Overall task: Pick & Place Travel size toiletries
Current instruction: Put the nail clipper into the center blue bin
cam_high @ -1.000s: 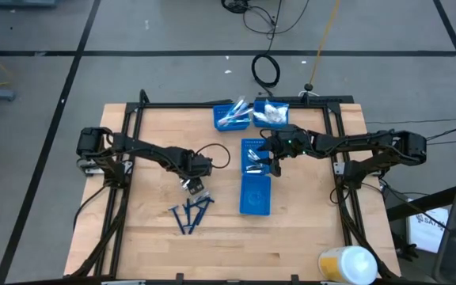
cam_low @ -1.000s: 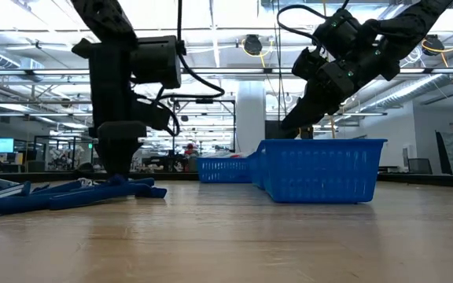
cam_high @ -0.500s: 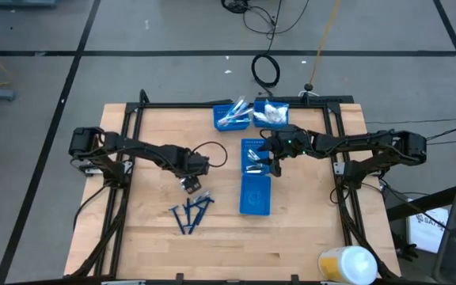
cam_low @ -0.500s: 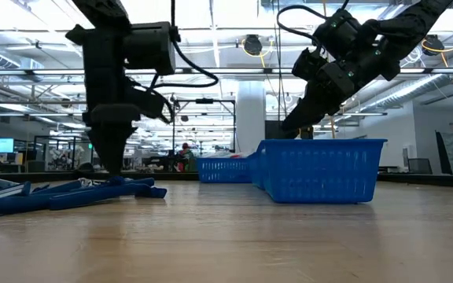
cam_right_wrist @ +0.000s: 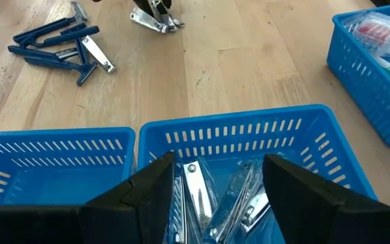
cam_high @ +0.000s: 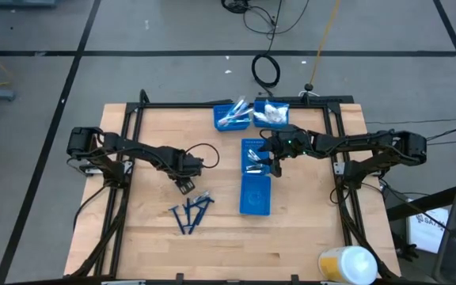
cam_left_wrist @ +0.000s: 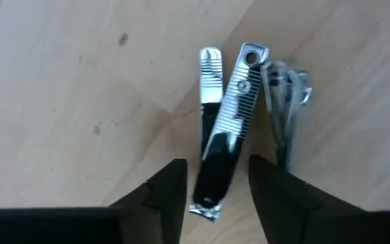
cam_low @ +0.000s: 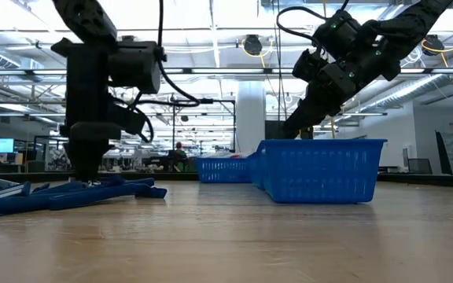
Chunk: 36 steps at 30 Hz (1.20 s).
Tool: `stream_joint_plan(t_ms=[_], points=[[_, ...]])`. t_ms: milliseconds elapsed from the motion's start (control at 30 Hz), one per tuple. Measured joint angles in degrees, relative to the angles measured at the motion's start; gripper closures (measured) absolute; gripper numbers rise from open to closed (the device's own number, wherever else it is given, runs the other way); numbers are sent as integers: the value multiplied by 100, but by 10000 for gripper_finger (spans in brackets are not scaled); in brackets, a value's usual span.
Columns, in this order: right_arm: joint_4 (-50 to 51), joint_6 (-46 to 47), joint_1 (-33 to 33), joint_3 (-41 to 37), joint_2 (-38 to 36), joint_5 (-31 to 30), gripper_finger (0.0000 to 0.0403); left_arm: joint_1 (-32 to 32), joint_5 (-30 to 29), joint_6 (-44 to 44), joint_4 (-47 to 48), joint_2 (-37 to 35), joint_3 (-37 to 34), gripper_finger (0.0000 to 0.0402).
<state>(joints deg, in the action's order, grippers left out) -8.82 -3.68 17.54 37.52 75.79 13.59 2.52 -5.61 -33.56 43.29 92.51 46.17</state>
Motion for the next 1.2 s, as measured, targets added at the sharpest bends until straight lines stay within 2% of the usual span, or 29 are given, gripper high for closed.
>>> stream_joint_plan(t_ms=[267,400,533,600,833,900,1000,1133,1200], points=[[-4,0,0,0,0,1,192,16,139,261,-683,-13,-304,285],[-4,0,0,0,0,2,192,15,178,394,-723,-10,-313,312],[-6,0,-1,0,0,1,192,24,142,613,-728,-7,-311,360],[-12,-2,0,0,0,0,192,79,113,713,-615,1,-251,367],[-125,-14,0,0,0,-6,193,85,-900,772,-436,-699,5,367],[-248,-22,0,0,0,-8,193,-15,-1294,860,-785,-1017,27,367],[-563,-22,-1,0,0,-5,193,-178,-1708,1395,-1904,-1394,-34,367],[-1006,0,-34,0,0,-7,193,-304,-1735,2457,-3767,-1546,-74,367],[-1181,2,-125,0,0,-8,191,-290,-1565,2857,-4452,-1470,-96,367]])
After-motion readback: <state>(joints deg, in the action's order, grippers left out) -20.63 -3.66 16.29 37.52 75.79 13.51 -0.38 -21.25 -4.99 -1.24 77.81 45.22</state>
